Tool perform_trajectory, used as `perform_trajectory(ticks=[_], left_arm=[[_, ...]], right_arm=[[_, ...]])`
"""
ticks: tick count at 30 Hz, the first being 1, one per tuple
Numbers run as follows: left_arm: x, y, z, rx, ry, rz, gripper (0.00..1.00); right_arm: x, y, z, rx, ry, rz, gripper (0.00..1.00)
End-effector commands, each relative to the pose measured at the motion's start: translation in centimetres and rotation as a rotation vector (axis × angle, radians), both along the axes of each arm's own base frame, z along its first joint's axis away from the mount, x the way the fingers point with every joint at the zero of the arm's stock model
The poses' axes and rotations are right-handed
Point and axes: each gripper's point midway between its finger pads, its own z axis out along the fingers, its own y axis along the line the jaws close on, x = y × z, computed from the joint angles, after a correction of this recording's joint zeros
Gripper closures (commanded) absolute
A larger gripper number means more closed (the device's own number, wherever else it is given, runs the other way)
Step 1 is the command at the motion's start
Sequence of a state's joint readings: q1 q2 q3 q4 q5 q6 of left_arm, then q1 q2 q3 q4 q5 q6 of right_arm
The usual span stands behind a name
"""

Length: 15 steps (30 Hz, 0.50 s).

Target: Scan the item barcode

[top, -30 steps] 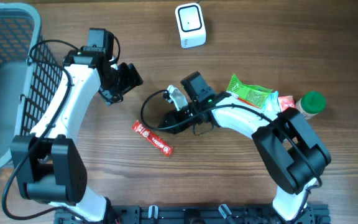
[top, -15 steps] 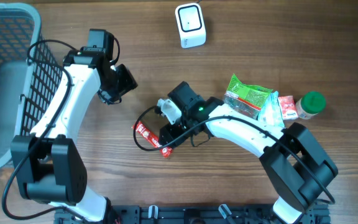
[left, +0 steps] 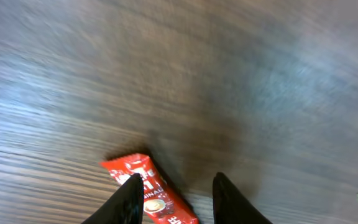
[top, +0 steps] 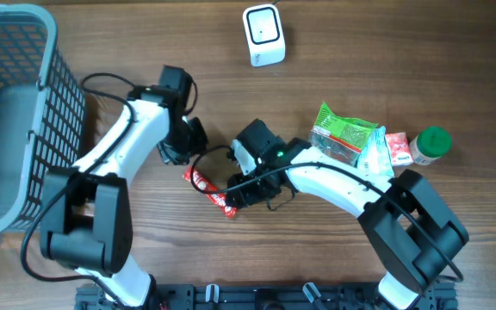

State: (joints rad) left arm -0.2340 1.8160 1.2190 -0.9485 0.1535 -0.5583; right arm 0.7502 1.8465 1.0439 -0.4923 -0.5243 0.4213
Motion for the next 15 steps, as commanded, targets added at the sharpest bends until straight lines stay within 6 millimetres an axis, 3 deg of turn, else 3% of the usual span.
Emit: perform_trajectory(ticks=[1,12,15], left_arm=[[-0.9,-0.2,-1.0,0.01,0.03,-0.02,0.67],[-0.6,-0.3,-1.0,0.008,0.018,-0.02,0.67],[-0.5,-0.3,-1.0,0.007,0.013,-0.02,0.67]], right_arm=[[-1.8,0.3,-0.3,0.057,0.115,-0.051,0.53],[-2.0,0.5,-1.7,0.099,0.182,-0.199,0.61],[-1.4,0.4,-1.9,0.078,0.187,-0.263,0.67]])
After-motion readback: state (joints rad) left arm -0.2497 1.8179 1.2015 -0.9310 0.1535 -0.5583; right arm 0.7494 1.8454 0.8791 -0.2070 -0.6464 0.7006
